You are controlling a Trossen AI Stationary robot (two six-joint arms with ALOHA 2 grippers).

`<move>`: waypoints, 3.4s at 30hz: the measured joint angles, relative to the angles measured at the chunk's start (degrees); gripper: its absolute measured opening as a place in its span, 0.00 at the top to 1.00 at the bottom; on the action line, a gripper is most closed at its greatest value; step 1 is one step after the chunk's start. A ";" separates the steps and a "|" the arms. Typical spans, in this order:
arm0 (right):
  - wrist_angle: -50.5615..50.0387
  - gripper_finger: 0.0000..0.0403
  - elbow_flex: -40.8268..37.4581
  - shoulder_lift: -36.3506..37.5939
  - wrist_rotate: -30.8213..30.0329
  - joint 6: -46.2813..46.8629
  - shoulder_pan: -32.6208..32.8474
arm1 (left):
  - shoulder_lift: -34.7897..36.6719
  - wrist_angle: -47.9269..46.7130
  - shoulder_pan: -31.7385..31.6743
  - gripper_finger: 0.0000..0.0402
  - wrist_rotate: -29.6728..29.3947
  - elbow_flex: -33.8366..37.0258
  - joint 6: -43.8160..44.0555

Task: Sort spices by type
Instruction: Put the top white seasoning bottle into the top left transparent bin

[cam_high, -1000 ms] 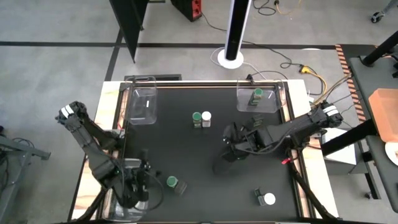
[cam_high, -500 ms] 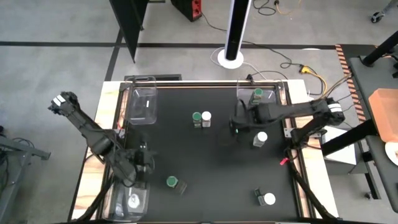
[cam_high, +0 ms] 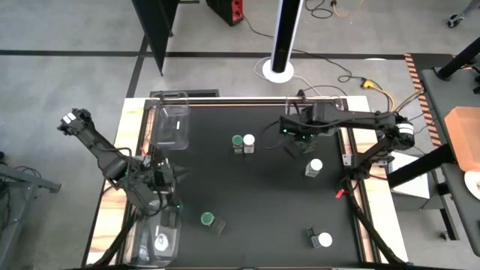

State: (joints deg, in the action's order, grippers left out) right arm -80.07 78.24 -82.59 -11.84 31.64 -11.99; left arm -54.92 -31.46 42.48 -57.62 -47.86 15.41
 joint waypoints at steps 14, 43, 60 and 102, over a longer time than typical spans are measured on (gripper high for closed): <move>8.02 0.97 -0.07 0.00 -0.15 -7.02 0.11 | -2.64 -0.15 -0.20 1.00 -1.72 0.00 -6.94; 45.65 0.97 -2.66 0.00 -1.68 -34.62 7.75 | -1.61 -1.11 -0.39 1.00 -6.44 0.00 -6.98; 52.18 0.37 -2.89 -9.77 0.87 -33.81 6.31 | -2.01 -1.16 -0.39 1.00 -6.39 0.00 -6.96; 51.82 0.53 -2.90 -19.60 9.48 -42.03 -2.29 | -2.01 -0.94 -0.39 1.00 -6.35 3.54 -1.84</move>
State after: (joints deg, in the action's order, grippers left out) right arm -28.25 75.34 -102.19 -2.36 -10.39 -14.29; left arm -56.93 -32.40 42.09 -63.97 -44.31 13.56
